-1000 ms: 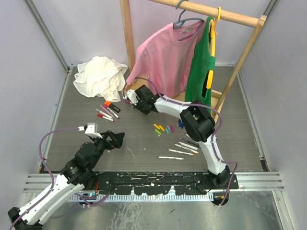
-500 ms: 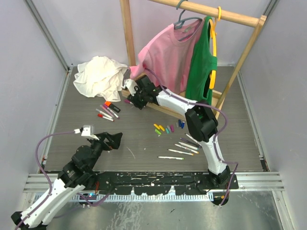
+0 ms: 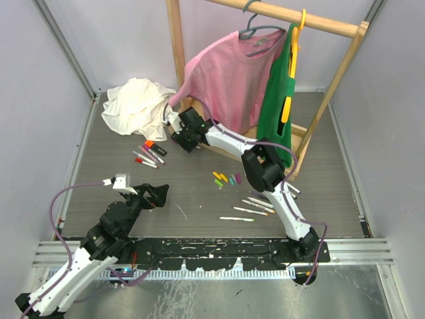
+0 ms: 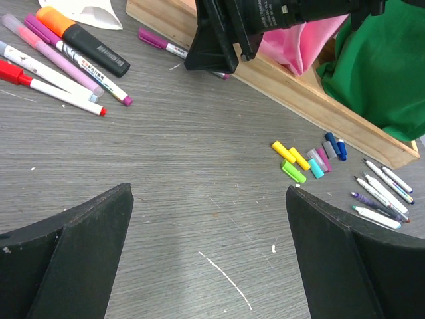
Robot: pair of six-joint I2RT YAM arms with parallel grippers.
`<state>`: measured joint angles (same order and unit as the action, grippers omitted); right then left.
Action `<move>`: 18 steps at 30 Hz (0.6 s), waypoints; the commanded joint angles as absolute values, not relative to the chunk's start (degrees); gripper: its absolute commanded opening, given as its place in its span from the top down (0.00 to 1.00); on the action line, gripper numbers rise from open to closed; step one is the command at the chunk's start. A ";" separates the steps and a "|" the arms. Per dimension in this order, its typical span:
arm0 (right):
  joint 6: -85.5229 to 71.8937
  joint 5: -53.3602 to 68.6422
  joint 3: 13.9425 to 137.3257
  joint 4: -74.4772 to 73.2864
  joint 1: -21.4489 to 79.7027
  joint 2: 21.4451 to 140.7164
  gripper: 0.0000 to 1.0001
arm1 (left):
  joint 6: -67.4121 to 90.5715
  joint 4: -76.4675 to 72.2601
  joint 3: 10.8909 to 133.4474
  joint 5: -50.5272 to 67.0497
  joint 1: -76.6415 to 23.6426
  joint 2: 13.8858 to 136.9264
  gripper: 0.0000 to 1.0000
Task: Open the pen caps
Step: Pick up the pen from the center of the board.
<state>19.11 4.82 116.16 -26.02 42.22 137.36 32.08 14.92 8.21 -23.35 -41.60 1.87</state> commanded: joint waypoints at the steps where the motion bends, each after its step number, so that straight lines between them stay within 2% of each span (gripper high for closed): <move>1: 17.84 2.70 119.01 -26.19 42.04 137.82 0.49 | 31.47 13.01 8.26 -24.29 -41.47 2.25 0.01; 7: 18.19 1.09 118.91 -26.50 41.80 138.97 0.47 | 31.54 13.33 8.35 -24.11 -41.40 1.96 0.01; 10: 17.80 3.22 118.56 -27.23 41.36 139.30 0.51 | 31.68 13.60 8.36 -23.93 -41.40 1.69 0.01; 13: 17.51 6.32 117.32 -28.17 40.81 139.09 0.58 | 31.86 13.84 8.35 -23.62 -41.41 1.37 0.01; 18: 17.32 11.05 112.77 -28.74 40.67 136.48 0.80 | 32.24 14.07 8.37 -23.23 -41.40 0.98 0.01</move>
<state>17.72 6.85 115.90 -27.33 40.99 139.11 32.12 15.05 8.19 -23.31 -41.60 1.85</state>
